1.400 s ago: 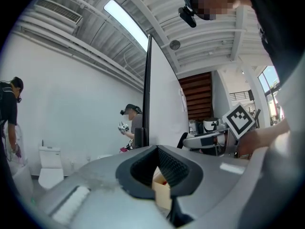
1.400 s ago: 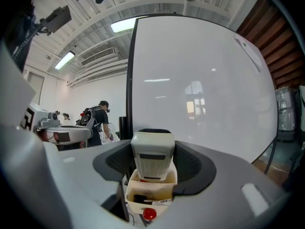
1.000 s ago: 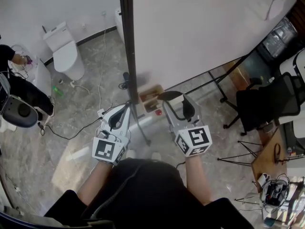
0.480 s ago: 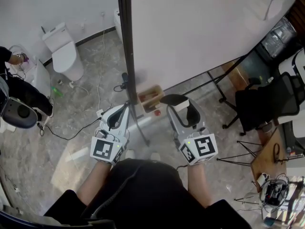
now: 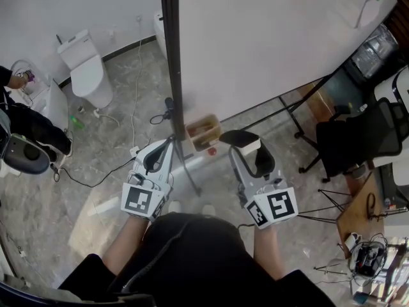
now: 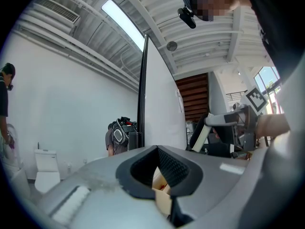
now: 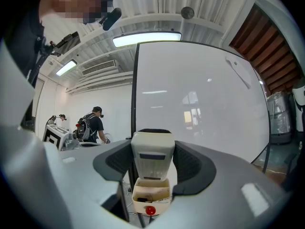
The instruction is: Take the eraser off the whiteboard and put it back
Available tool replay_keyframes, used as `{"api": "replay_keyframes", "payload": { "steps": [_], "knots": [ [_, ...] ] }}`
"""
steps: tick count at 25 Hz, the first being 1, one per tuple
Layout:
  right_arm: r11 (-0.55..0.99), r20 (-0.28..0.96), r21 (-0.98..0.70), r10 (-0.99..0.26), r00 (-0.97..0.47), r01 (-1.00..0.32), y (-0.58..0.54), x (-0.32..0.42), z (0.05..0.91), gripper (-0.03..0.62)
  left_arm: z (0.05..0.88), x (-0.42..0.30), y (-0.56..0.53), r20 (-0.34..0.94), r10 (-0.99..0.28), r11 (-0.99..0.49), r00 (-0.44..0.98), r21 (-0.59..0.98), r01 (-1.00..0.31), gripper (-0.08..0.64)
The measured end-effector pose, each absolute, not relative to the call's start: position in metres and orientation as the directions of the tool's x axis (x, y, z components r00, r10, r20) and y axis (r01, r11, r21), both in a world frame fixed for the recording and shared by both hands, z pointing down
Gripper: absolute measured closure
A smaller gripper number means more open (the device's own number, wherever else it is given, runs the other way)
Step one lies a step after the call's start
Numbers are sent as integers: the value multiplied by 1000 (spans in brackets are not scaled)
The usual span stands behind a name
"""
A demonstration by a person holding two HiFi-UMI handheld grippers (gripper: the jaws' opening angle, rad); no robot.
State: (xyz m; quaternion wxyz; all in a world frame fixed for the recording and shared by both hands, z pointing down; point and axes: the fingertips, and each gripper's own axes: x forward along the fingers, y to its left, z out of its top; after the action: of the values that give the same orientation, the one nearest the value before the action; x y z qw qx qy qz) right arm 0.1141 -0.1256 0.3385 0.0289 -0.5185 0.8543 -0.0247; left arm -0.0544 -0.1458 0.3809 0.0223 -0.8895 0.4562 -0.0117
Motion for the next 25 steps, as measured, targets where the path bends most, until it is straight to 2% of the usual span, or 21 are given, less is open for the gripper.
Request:
{"api": "replay_keyframes", "payload": {
  "steps": [25],
  "knots": [
    [462, -24, -72, -887, -461, -884, -124, 116, 339, 328, 382, -58, -146, -10, -823, -567, 567, -22, -823, 554]
  ]
}}
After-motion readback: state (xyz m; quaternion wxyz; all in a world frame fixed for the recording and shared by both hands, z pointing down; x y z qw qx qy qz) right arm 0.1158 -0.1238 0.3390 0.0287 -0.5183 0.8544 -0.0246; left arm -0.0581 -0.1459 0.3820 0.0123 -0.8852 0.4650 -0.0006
